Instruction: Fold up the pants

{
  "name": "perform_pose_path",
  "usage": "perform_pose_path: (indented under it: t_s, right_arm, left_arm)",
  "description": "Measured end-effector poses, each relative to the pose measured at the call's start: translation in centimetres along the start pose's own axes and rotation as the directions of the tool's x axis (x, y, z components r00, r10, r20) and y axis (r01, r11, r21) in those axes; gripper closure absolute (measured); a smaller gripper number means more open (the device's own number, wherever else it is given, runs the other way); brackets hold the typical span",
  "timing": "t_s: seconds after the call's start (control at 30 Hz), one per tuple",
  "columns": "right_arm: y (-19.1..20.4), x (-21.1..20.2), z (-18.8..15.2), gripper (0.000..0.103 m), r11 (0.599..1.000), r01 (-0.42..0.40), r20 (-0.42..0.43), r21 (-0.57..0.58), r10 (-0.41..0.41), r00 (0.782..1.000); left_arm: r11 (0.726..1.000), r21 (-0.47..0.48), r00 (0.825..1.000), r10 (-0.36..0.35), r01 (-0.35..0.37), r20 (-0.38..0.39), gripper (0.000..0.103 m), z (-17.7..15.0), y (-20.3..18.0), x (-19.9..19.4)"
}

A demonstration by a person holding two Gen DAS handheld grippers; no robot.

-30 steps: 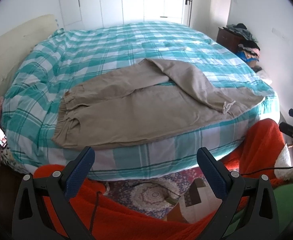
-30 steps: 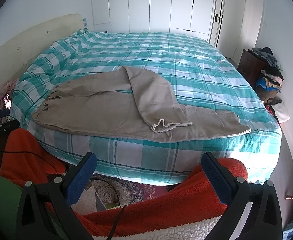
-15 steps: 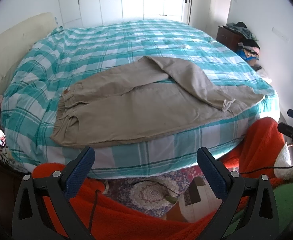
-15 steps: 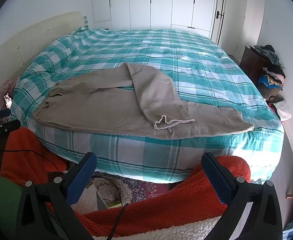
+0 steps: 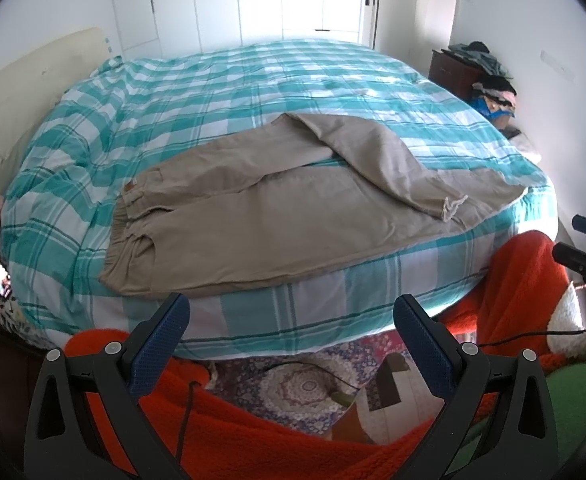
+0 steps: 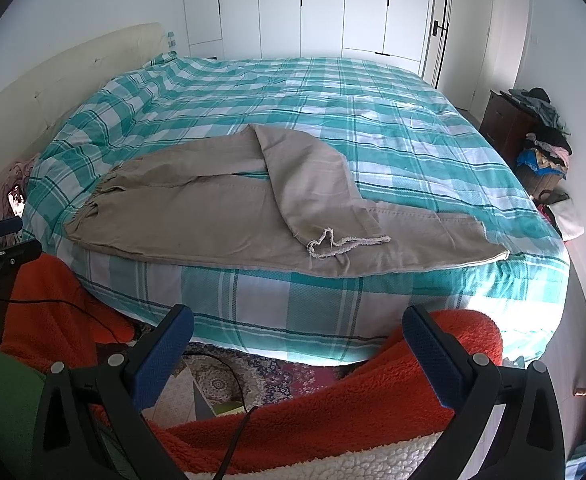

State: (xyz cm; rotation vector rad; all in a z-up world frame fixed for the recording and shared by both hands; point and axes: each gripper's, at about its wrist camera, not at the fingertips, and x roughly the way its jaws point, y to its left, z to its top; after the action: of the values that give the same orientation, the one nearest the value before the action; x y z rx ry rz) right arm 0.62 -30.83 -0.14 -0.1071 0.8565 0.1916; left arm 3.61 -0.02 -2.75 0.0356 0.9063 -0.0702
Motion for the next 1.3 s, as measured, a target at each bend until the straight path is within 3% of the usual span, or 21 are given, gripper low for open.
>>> perform_pose_path:
  t_s: [1.3]
  right_arm:
    - [0.61,0.41,-0.51,0.0,1.0,-0.005,-0.01,-0.007,0.005,1.0]
  left_arm:
    - [1.0,0.016,1.0,-0.001,0.001,-0.004,0.001,-0.21,-0.33,0.07]
